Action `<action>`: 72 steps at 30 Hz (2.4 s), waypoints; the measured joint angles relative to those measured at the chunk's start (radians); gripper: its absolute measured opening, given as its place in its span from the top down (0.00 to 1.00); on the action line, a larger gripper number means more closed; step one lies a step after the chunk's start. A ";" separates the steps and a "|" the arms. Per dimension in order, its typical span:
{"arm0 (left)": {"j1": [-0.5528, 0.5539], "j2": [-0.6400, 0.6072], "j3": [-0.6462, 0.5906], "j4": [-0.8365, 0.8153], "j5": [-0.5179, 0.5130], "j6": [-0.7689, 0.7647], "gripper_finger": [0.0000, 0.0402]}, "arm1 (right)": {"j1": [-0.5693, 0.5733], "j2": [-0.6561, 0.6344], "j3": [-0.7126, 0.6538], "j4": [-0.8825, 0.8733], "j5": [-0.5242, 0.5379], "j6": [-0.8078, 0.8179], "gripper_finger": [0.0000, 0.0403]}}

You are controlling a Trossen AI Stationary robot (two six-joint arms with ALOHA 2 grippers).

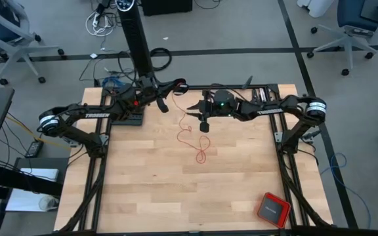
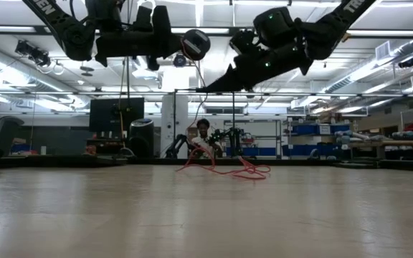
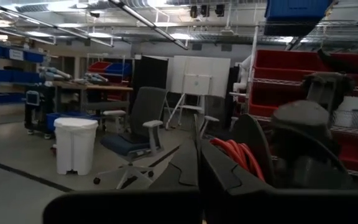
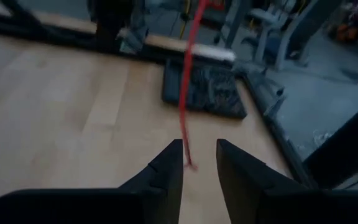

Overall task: Coil cords
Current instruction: Coil the red wire onto the spool

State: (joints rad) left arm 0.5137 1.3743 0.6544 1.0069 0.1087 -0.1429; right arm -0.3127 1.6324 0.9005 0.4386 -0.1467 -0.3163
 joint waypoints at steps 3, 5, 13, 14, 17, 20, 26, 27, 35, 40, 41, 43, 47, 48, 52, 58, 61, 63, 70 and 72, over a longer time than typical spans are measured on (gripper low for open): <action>0.000 0.000 0.000 -0.003 -0.011 0.000 1.00 | 0.001 0.053 -0.003 0.064 -0.006 0.000 0.76; 0.000 0.000 0.000 -0.001 -0.011 0.005 1.00 | 0.000 0.089 -0.002 0.116 -0.006 -0.001 0.76; 0.002 0.000 0.000 -0.031 -0.011 0.009 1.00 | 0.002 0.109 -0.002 0.071 0.010 -0.037 0.79; 0.003 0.000 0.000 -0.033 -0.011 0.009 1.00 | -0.003 0.099 -0.002 0.058 0.009 -0.034 0.80; 0.003 0.000 0.000 -0.029 -0.013 0.010 1.00 | -0.016 0.077 -0.002 0.059 0.000 -0.014 0.81; 0.003 0.000 0.000 -0.029 -0.015 0.010 1.00 | -0.020 0.075 -0.002 0.045 -0.012 -0.010 0.81; 0.003 0.000 0.000 -0.019 -0.015 0.010 1.00 | -0.017 0.075 -0.002 0.046 -0.014 -0.024 0.81; 0.003 0.000 0.000 -0.018 -0.015 0.009 1.00 | -0.017 0.075 -0.002 0.050 -0.014 -0.026 0.82; 0.002 0.000 0.000 0.003 -0.015 0.002 1.00 | -0.017 0.075 -0.002 0.081 -0.014 -0.052 0.98; 0.002 0.000 0.000 0.006 0.020 0.000 1.00 | -0.041 0.075 -0.002 0.092 -0.014 -0.059 0.99; 0.002 0.000 0.000 0.014 0.030 0.000 1.00 | -0.052 0.075 -0.002 0.092 -0.013 -0.049 0.99; 0.002 0.000 0.000 0.038 0.056 0.000 1.00 | -0.069 0.075 -0.002 0.092 -0.007 -0.027 0.99; 0.001 0.000 0.000 0.063 0.099 0.006 1.00 | -0.090 0.076 -0.002 0.087 -0.007 0.026 1.00; 0.001 0.000 0.000 0.069 0.108 0.005 1.00 | -0.090 0.080 -0.001 0.087 0.000 0.027 1.00; 0.001 0.000 0.000 0.081 0.155 0.006 1.00 | -0.103 0.083 -0.001 0.040 0.088 0.027 1.00; 0.005 0.003 -0.001 0.038 0.190 0.009 1.00 | -0.158 0.019 0.001 -0.118 0.158 0.039 1.00; 0.016 0.003 -0.001 -0.009 0.188 0.011 1.00 | -0.187 -0.044 0.000 -0.193 0.198 0.063 1.00; 0.025 0.002 -0.001 -0.039 0.189 0.012 1.00 | -0.200 -0.091 0.000 -0.226 0.241 0.073 1.00; 0.036 -0.001 0.014 -0.214 0.173 0.141 1.00 | -0.204 -0.198 -0.001 -0.253 0.296 0.078 1.00; 0.035 -0.001 0.036 -0.303 0.148 0.196 1.00 | -0.189 -0.215 -0.001 -0.247 0.294 0.080 1.00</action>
State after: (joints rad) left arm 0.5491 1.3735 0.6901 0.7040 0.2568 0.0527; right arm -0.5014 1.4172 0.8993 0.1920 0.1472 -0.2363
